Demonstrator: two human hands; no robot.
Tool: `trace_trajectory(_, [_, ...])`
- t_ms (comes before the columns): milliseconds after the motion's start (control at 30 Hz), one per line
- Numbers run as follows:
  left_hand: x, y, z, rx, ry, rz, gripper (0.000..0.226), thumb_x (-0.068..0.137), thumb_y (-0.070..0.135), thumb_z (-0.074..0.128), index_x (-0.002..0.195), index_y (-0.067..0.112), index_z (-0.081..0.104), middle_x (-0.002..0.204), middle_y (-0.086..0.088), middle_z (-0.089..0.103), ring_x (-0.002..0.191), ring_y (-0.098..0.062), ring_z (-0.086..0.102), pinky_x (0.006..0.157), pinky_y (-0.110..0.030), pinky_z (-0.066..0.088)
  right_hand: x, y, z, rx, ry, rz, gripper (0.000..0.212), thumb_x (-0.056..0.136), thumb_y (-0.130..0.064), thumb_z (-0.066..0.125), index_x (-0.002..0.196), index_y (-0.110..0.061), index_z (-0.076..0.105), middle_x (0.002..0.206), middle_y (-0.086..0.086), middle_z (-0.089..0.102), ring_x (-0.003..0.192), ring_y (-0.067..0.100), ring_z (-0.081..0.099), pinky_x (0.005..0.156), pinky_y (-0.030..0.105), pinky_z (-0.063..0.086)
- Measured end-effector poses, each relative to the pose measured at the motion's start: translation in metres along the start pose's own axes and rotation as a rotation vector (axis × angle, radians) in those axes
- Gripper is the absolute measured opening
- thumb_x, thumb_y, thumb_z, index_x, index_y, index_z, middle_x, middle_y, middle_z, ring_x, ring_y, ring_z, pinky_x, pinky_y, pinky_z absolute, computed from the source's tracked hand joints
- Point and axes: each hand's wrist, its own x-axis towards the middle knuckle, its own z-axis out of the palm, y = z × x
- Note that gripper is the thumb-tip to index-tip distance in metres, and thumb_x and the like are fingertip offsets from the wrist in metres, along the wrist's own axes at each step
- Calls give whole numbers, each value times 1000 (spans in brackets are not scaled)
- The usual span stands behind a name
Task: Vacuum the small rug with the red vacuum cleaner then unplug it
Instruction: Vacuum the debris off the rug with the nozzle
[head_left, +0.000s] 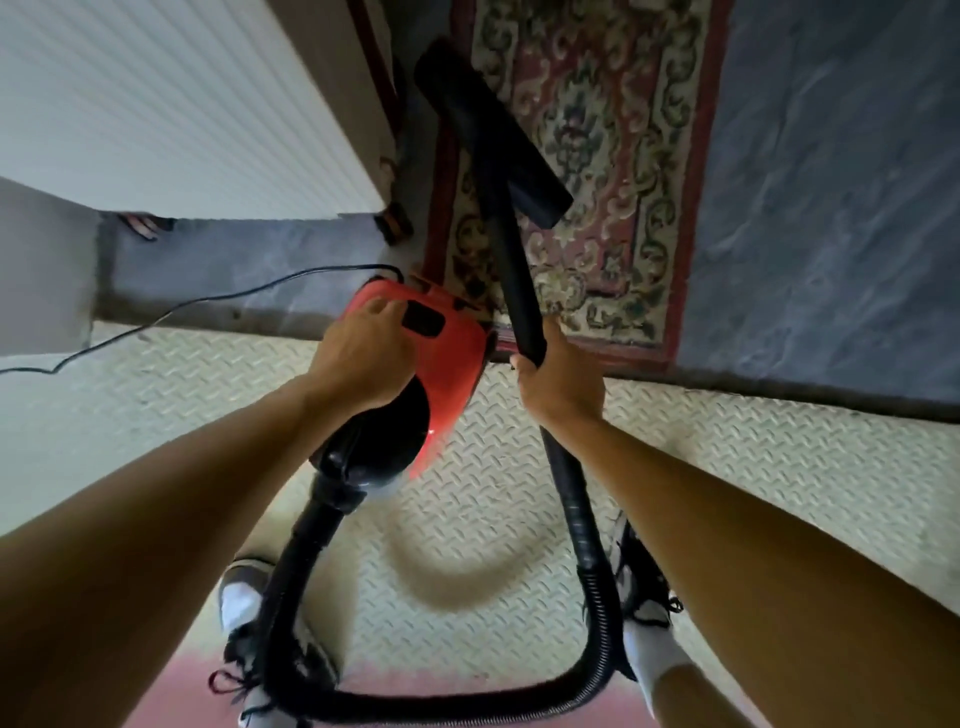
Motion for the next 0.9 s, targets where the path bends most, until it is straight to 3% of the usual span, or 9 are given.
trace_trajectory(67, [8,0,17,159,-58,137,45,95,31,37,136,13,40,147,-11,36,130,-33,40,103,-47,33,6,1,17,-8,27,25,45,92,-36,57,132,-23,42,102,5,70,91,28,67,73,38,55])
trace_trajectory(133, [17,-2,31,291,-128,161,57,96,44,30,144,14,27,156,-9,21,141,-30,24,111,-51,24,13,0,32,-8,44,59,48,91,-38,57,134,-23,42,105,5,70,94,28,66,77,40,56])
trace_trajectory(267, [26,-3,50,423,-171,144,67,96,51,23,148,8,18,157,-11,17,144,-29,17,114,-52,19,19,6,53,-35,60,102,46,90,-36,58,131,-21,46,107,4,70,97,28,66,76,35,54])
trace_trajectory(400, [30,1,49,445,-178,135,66,97,49,26,147,8,20,156,-11,20,143,-29,20,113,-50,24,16,21,64,-90,65,89,45,90,-36,58,130,-20,46,108,7,69,98,30,66,78,38,55])
trace_trajectory(600, [44,10,40,464,-200,98,50,92,33,33,135,11,44,139,-9,47,125,-29,46,94,-43,39,19,25,62,-85,-2,76,33,91,-34,57,121,-23,51,104,5,69,94,30,66,72,34,50])
trace_trajectory(767, [38,19,37,444,-247,34,55,87,28,38,138,7,38,142,-11,41,130,-29,39,99,-45,36,20,17,51,-90,-58,171,31,92,-32,58,119,-18,53,110,7,67,101,30,64,70,31,45])
trace_trajectory(900, [34,10,44,435,-163,101,55,87,33,38,136,7,39,140,-11,43,127,-28,42,93,-43,39,16,19,44,-107,-116,230,30,89,-24,61,117,-15,56,110,8,66,100,29,64,66,29,40])
